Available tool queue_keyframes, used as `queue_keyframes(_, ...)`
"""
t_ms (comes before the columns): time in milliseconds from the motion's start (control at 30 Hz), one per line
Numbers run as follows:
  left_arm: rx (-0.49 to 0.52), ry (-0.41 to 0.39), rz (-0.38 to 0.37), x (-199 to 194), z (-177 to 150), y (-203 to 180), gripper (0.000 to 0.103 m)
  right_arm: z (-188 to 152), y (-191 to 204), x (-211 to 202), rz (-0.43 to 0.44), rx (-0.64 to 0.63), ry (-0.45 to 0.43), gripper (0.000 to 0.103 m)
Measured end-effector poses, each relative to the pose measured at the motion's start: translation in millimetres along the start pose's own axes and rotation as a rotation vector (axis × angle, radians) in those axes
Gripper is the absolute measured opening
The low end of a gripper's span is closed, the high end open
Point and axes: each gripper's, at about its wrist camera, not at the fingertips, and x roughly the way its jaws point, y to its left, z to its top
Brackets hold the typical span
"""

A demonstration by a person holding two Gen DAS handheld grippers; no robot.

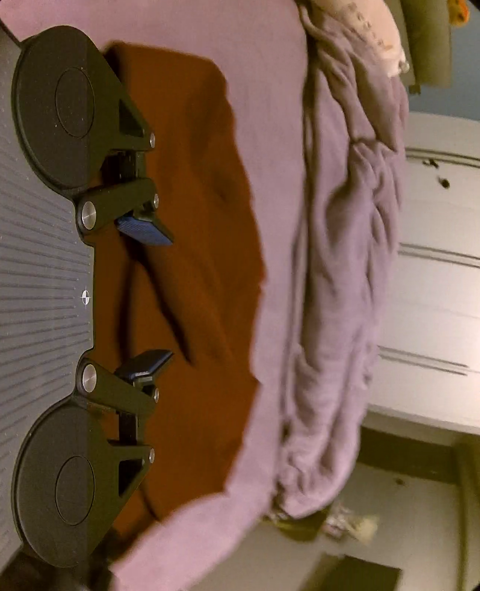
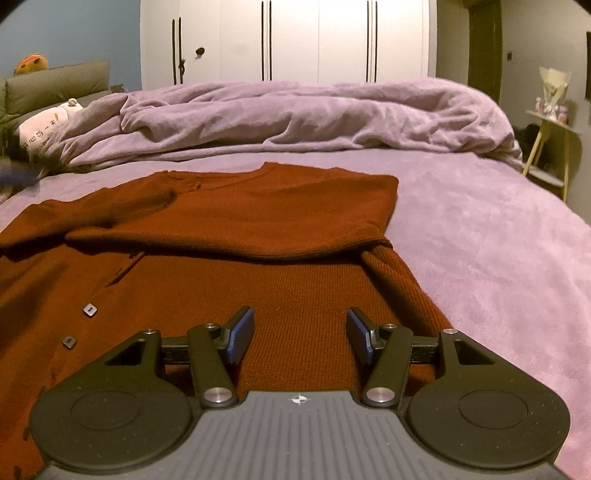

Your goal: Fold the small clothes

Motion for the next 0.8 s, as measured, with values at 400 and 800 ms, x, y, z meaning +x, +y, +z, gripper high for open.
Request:
queue_keyframes(400, -0.168, 0.090, 0.179, -11.7, -43.7, 70.4, 0.073, 91.6, 44.8, 53.0, 0.348, 0.114, 0.053, 0.055)
queue_keyframes(800, -0.109, 0.075, 0.167, -13.5, -52.6, 65.4, 0.077, 122.5, 95.5, 147.9, 0.420, 0.178, 0.211, 0.040)
